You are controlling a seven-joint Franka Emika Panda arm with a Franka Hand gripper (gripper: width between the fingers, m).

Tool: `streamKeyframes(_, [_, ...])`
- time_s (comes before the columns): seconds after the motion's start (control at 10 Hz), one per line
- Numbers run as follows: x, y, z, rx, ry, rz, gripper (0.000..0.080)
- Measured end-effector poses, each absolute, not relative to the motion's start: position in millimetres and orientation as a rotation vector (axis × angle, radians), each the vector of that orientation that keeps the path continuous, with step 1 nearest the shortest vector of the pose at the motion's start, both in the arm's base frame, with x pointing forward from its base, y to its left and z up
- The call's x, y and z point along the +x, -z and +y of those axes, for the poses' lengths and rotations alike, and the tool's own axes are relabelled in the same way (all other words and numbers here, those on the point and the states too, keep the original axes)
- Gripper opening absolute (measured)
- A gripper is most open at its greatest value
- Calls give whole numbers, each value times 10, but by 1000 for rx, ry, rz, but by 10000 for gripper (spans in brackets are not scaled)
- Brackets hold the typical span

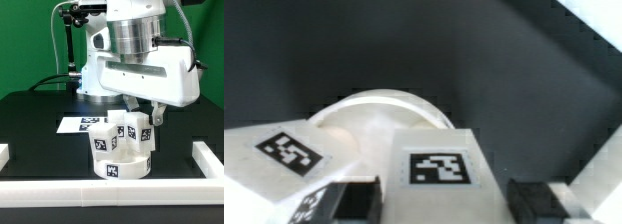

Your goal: Assemble stool

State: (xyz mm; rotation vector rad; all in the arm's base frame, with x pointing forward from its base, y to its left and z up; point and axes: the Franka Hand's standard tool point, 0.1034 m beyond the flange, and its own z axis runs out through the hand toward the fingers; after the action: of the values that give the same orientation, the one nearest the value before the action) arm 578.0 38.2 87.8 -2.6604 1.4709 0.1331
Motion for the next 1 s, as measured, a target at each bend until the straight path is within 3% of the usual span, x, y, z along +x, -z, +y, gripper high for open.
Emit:
streamKeyframes(0.6, [5861,-871,450,-2305,-64,1933,340])
streamKeyframes(0.8, [5858,-867,447,-2317,-65,1919,578])
streamKeyframes(0.9, [5845,-881,438,-2338,-101,1903,627])
streamKeyframes(1.0, [5851,-900,430,-2340,-116,1902,627])
